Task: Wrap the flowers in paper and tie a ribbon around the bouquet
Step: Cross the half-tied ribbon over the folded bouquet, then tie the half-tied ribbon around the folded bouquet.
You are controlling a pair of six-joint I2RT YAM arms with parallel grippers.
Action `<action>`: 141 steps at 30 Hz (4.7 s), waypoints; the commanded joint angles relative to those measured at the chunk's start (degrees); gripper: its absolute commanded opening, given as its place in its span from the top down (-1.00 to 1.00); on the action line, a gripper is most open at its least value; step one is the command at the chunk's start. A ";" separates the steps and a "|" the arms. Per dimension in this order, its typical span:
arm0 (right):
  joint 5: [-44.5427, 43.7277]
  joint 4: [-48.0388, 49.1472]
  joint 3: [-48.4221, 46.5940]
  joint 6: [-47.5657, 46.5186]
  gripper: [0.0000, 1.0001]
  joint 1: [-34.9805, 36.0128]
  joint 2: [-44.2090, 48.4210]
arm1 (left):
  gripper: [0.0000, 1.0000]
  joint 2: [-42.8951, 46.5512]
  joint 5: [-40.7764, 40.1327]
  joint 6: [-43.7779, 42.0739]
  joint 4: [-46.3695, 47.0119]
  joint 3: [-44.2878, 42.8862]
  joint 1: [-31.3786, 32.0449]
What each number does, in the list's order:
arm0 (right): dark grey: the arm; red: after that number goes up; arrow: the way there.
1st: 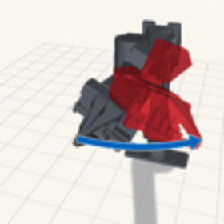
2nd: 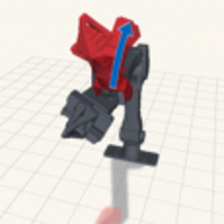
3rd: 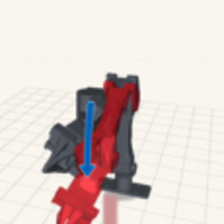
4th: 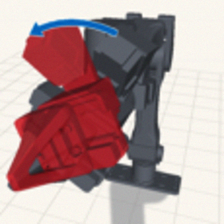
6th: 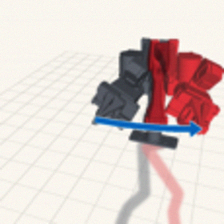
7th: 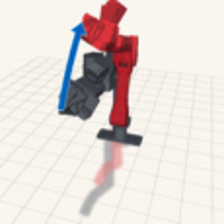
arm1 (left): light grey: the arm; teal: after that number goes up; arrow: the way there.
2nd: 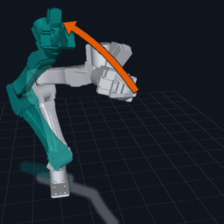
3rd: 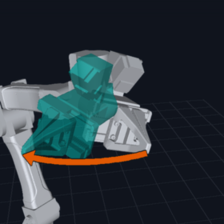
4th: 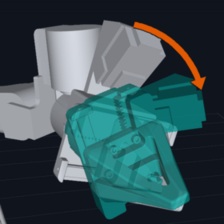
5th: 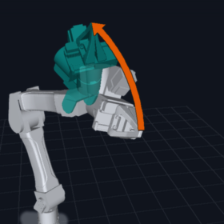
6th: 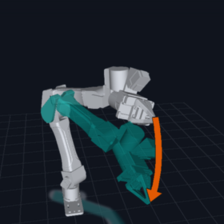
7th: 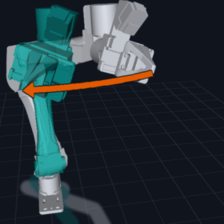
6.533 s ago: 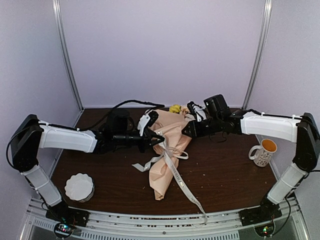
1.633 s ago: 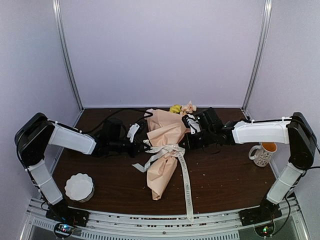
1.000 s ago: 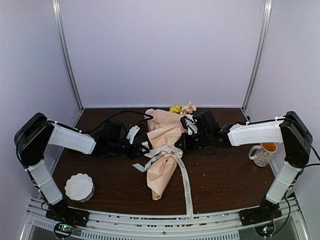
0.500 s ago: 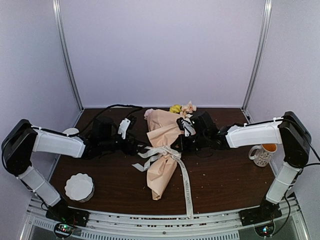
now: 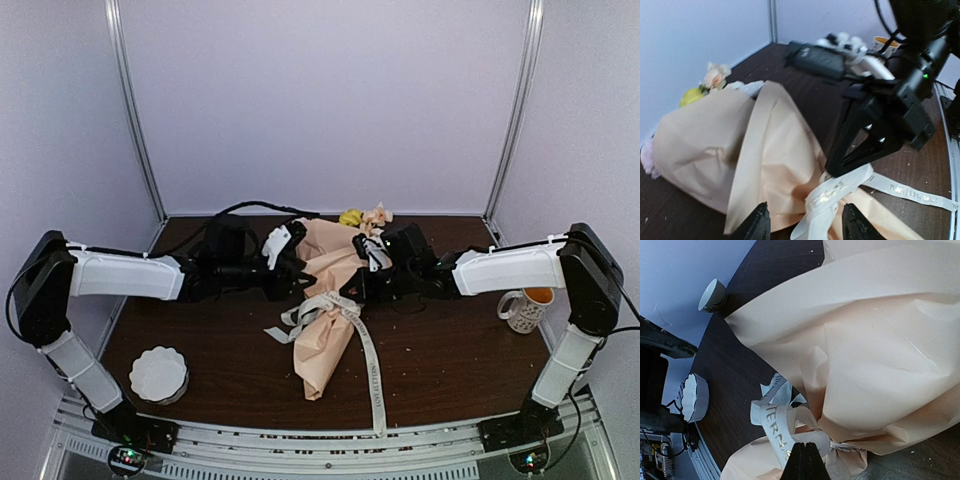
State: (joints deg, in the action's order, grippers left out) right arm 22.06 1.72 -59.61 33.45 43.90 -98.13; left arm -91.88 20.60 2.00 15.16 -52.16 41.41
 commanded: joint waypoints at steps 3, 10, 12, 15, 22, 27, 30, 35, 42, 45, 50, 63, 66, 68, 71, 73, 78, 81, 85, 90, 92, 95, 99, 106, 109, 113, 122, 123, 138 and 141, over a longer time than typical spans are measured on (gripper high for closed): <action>3.38 4.56 1.04 2.72 1.00 0.17 0.95 | -0.11 -8.05 8.32 -14.96 -10.55 -10.99 2.27; 3.09 4.64 1.34 3.57 1.00 -0.06 1.01 | 0.08 -13.64 6.70 -19.62 -15.61 -15.29 3.24; 2.82 4.67 1.51 3.89 1.00 -0.12 0.94 | 0.11 -14.46 7.10 -19.82 -16.29 -16.01 3.24; 2.97 4.96 1.61 4.21 1.00 -0.22 0.65 | 0.31 -16.05 7.33 -19.33 -17.32 -17.21 3.26; 2.83 5.14 2.04 4.43 1.00 -0.52 0.83 | 0.86 -16.25 9.96 -17.43 -16.00 -16.94 3.32; 2.26 4.83 2.05 4.93 1.00 -1.12 0.49 | 1.00 -15.86 11.08 -17.07 -15.91 -16.98 3.33; 1.26 4.43 1.98 5.74 0.90 -1.76 0.08 | 1.00 -15.15 11.01 -17.73 -15.46 -15.89 3.44; 1.35 4.68 1.57 5.80 0.84 -2.33 -0.58 | 1.00 -14.96 7.31 -21.05 -17.70 -16.20 5.05; 7.37 4.30 -0.31 4.67 0.74 -2.41 -2.60 | 1.00 -15.17 5.43 -21.84 -17.27 -15.87 5.09; 8.45 2.69 -1.39 3.91 0.71 -2.41 -3.45 | 1.00 -15.20 5.36 -21.65 -17.07 -15.87 5.09; 10.44 3.90 -0.60 4.08 0.63 -2.42 -3.79 | 1.00 -15.54 5.30 -21.43 -17.28 -16.06 5.10; 7.38 2.14 -0.92 3.12 1.00 -2.58 -3.56 | 1.00 -15.61 5.97 -21.47 -17.79 -16.22 5.13; 6.10 1.92 -0.26 2.95 1.00 -2.91 -2.48 | 0.88 -15.53 5.40 -21.36 -18.90 -16.74 5.13; 4.97 2.17 0.52 3.18 1.00 -3.22 -1.65 | 0.53 -15.38 4.87 -20.96 -20.29 -17.31 5.09; 4.33 3.27 1.70 3.62 1.00 -3.51 -0.76 | 0.13 -13.83 4.49 -20.37 -20.77 -16.85 5.14; 4.05 3.41 2.07 3.68 1.00 -3.56 -0.44 | -0.06 -12.40 4.32 -19.80 -20.56 -16.07 5.00; 2.76 3.35 2.80 3.59 1.00 -3.86 0.64 | -0.24 -9.14 2.94 -18.48 -22.62 -14.72 4.73; 2.55 3.57 3.09 3.55 1.00 -4.00 1.43 | -0.28 -6.93 1.22 -16.73 -24.47 -13.24 4.05; 2.06 2.74 3.02 2.90 1.00 -4.00 2.23 | -0.29 -4.55 -3.45 -12.71 -29.41 -12.16 3.05; 2.71 3.26 3.03 2.93 1.00 -4.00 2.24 | -0.14 -4.83 -10.00 -6.55 -37.30 -10.50 1.34; 3.00 3.60 2.95 3.03 1.00 -4.00 1.89 | 0.07 -5.20 -10.84 -4.43 -37.78 -9.18 -0.04; 3.55 3.65 2.75 3.05 1.00 -4.02 1.50 | 0.16 -5.82 -7.97 -3.43 -36.85 -7.85 -1.46; 3.66 3.25 2.61 2.77 1.00 -4.00 1.13 | 0.00 -8.65 -5.23 -3.58 -36.45 -7.95 -1.51; 3.69 3.02 2.66 2.83 1.00 -4.01 1.29 | -0.08 -12.86 -2.91 -4.69 -34.33 -9.40 -1.50; 3.75 3.35 2.75 3.10 1.00 -4.00 1.20 | -0.11 -14.14 -2.33 -5.24 -34.22 -9.59 -1.50; 3.95 3.43 2.90 3.15 1.00 -4.00 0.95 | 0.12 -14.63 -3.34 -5.02 -33.75 -10.68 -1.48; 3.78 3.21 3.39 2.94 1.00 -4.00 1.45 | 0.60 -14.19 -2.66 -5.42 -32.36 -11.00 -1.51; 3.73 3.02 3.38 2.87 1.00 -4.00 1.57 | 0.73 -14.21 -2.89 -5.54 -32.79 -11.08 -1.51; 0.51 6.09 15.49 6.36 1.00 -7.04 8.14 | 1.00 -14.62 -11.69 -1.09 -34.27 -11.62 -5.85; 1.60 8.16 18.40 7.77 1.00 -8.08 8.02 | 1.00 -15.03 -13.12 0.06 -34.76 -11.23 -6.83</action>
State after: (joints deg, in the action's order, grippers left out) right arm 23.97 6.26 -44.49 38.96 37.21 -91.05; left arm -106.02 10.76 -0.36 -19.18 -62.92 35.92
